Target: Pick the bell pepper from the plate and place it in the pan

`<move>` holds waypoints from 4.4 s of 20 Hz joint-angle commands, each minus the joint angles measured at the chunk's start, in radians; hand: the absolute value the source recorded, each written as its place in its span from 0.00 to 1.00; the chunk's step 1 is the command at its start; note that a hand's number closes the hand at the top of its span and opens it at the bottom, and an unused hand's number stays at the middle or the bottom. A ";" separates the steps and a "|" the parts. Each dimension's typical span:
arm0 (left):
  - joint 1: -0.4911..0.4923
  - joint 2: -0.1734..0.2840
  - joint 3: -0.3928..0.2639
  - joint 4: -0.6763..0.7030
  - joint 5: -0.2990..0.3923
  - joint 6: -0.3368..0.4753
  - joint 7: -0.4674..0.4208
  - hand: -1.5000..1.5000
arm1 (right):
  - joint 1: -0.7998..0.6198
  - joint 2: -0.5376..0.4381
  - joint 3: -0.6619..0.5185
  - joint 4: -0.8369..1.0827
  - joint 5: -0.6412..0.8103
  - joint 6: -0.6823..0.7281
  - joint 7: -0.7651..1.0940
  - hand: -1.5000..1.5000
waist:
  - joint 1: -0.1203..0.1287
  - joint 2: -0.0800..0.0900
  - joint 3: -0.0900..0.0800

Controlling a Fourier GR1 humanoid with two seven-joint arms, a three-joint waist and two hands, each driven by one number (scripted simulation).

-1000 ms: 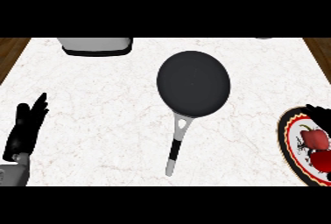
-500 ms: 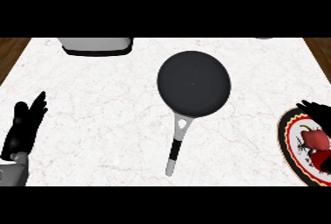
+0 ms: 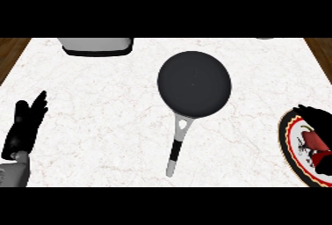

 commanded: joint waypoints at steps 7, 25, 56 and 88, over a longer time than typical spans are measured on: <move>-0.043 0.003 0.042 0.061 -0.009 -0.047 -0.024 0.50 | -0.092 0.010 -0.004 0.134 0.113 -0.176 -0.094 1.00 | 0.000 0.001 0.000; -0.048 -0.017 0.065 0.017 -0.036 -0.049 0.032 0.50 | -0.257 -0.012 -0.184 0.314 -0.106 -0.103 -0.361 1.00 | -0.008 0.000 0.000; -0.035 -0.122 0.010 -0.019 -0.107 -0.003 0.010 0.50 | -0.809 0.454 -0.138 0.591 -0.250 -0.286 -0.055 1.00 | 0.028 0.010 0.001; -0.079 -0.088 0.029 0.021 -0.097 -0.059 -0.017 0.50 | -1.033 0.584 -0.402 1.169 -0.540 -0.535 -0.407 0.00 | 0.092 0.035 0.002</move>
